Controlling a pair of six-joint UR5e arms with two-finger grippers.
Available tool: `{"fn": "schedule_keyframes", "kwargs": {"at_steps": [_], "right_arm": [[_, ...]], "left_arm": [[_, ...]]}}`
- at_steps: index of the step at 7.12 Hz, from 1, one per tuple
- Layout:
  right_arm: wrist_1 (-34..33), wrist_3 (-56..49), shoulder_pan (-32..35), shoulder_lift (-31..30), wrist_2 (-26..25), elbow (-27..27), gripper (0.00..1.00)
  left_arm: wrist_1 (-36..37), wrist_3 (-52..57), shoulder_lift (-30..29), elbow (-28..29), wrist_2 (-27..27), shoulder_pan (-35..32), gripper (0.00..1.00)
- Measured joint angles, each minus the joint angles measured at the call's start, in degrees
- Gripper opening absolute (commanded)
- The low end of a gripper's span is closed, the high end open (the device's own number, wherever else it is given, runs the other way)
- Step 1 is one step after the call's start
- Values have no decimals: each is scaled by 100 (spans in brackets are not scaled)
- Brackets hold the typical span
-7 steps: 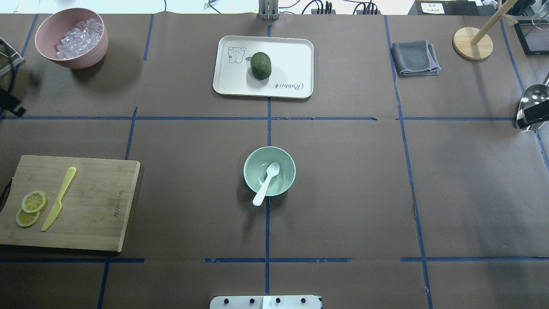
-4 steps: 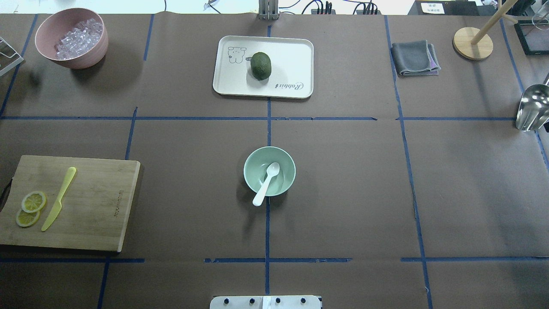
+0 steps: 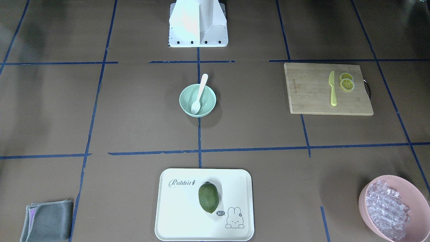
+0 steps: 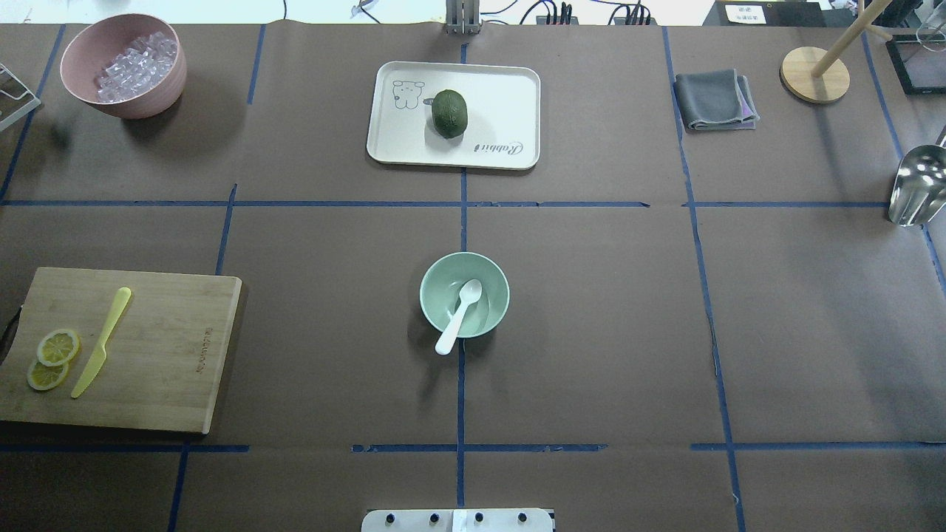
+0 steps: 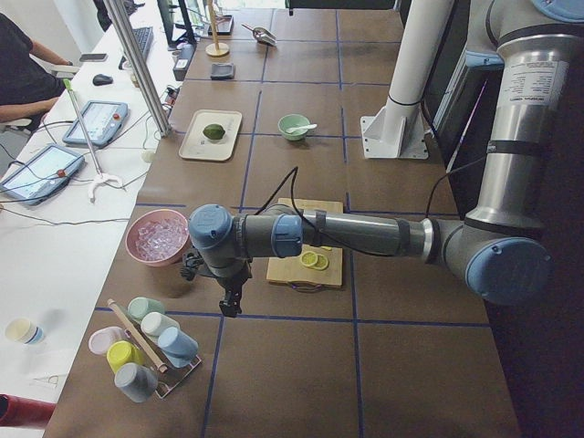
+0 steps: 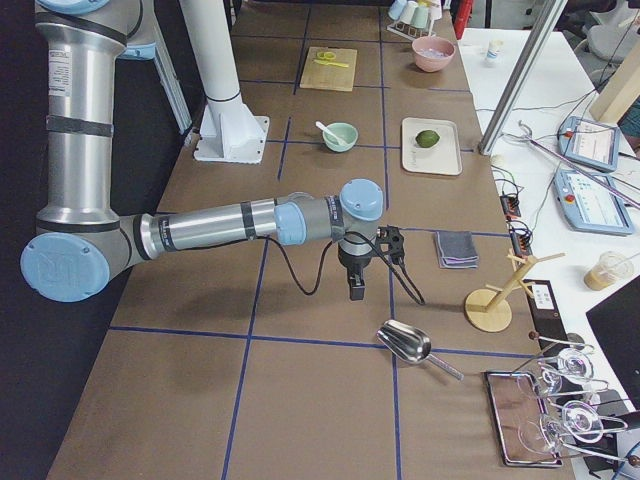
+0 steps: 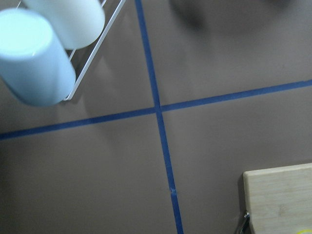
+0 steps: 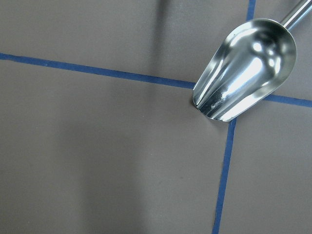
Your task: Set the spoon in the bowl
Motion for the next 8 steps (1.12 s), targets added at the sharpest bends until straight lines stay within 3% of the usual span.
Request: {"fn": "schedule_keyframes", "kwargs": {"at_steps": [4, 8], "right_arm": [[9, 20, 3, 0, -12, -14, 100], [19, 5, 6, 0, 39, -172, 100]], "left_arm": [[5, -627, 502, -577, 30, 7, 100], [-11, -767, 534, -544, -3, 22, 100]]}}
